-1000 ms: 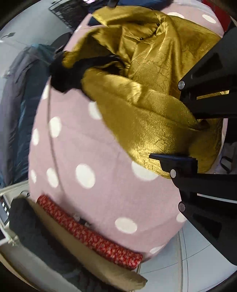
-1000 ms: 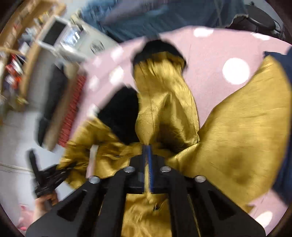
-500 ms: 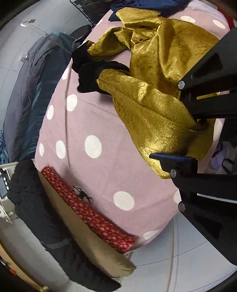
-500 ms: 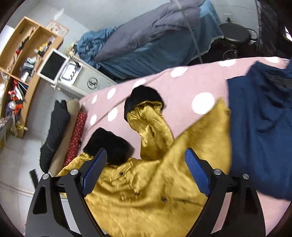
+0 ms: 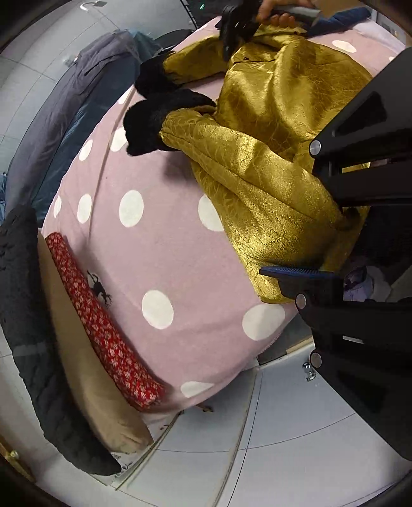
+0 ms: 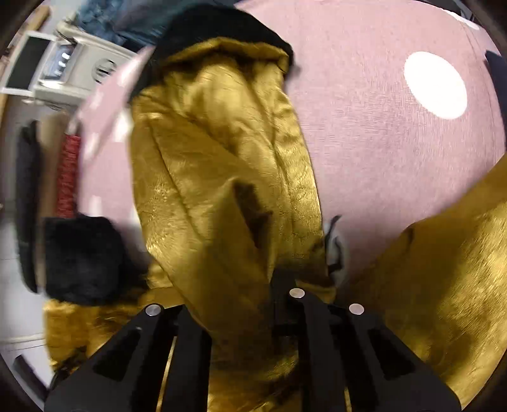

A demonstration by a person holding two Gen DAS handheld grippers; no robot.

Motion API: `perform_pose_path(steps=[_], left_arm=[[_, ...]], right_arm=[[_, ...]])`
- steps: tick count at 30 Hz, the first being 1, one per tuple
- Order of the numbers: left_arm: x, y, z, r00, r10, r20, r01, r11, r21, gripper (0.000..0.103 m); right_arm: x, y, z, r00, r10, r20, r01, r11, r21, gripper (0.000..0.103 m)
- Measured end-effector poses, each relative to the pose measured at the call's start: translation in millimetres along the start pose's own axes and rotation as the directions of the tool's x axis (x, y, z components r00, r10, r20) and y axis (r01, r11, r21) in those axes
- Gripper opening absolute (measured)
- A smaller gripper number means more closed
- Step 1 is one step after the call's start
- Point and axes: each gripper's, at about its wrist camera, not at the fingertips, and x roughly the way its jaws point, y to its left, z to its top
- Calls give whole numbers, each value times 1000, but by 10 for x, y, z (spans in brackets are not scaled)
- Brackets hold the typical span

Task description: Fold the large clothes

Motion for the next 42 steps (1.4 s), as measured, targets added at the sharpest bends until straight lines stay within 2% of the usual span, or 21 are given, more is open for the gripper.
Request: perform_pose_path(steps=[4,7,8,12,13,16,18,20,22,24,25,26,27,28,29,32,34,37,39,41,42], left_arm=[[-148,70,267,999,12,50,-13,1000,23,15],[-338,71,542,993,23,117,-30,998,56,15],[-399,66,628,990,26,138,-35,997,66,15],[-557,-14,1069,977,16,215,-38,994,98,15],[-585,-65,1225,972,8,233,-32,994,103,15],[-682,-322,1659,954,-38,296,-7,989,150,15],[-729,-526,1921,940,-63,336,5,985,172,15],[-747,-688,2157,927,-97,362,34,983,178,15],[-681,-841,2387,925,-111,364,50,984,173,15],[-568,-923,2515,928,-131,350,83,985,149,31],[-461,-969,2573,934,-131,332,86,986,146,68],[-342,-1007,2581,945,-115,306,72,986,150,94],[-224,-1051,2568,952,-107,288,63,986,156,93],[-77,-1100,2505,958,-96,272,48,983,176,93],[79,-1155,2417,966,-80,246,29,978,206,94],[458,-1219,2044,981,-35,191,-18,963,269,94],[651,-1180,1718,987,-45,153,-2,957,289,94],[882,-996,1340,994,-60,91,34,963,267,95],[1019,-835,1180,997,-58,52,45,974,220,95],[1082,-585,1086,993,-116,19,112,986,125,95],[1093,-465,1077,984,-178,7,178,982,56,95]], right_arm=[[-681,25,-337,985,151,79,-146,987,-66,9],[-1353,-155,-638,951,265,157,-262,964,-39,9],[-1617,-237,-757,930,311,196,-311,950,-28,9],[-2445,-392,-1083,875,348,336,-341,937,-80,9],[-2690,-432,-1140,849,359,387,-350,932,-97,9],[-3266,-520,-1143,793,346,502,-321,937,-139,9],[-3569,-546,-1089,742,350,571,-306,936,-175,9],[-3887,-555,-909,699,337,631,-282,940,-190,9],[-4068,-592,-777,650,332,684,-278,941,-192,9],[-4192,-658,-592,587,312,747,-263,946,-189,9],[-4257,-705,-517,561,321,763,-286,940,-185,11],[-4266,-822,-435,538,326,777,-325,931,-166,21],[-4213,-930,-349,540,301,786,-346,931,-119,33],[-4072,-1075,-256,581,226,782,-344,939,-16,75],[-3978,-1173,-204,623,161,765,-319,946,61,94],[-3454,-1477,-187,734,11,679,-219,950,222,94],[-3094,-1588,-316,788,-44,615,-144,957,253,94],[-2684,-1677,-615,840,-95,534,-32,974,224,94],[-2455,-1714,-818,862,-135,488,30,976,216,94],[-2208,-1762,-1030,891,-165,423,82,975,207,94],[-2101,-1791,-1132,899,-182,398,105,973,207,94]])
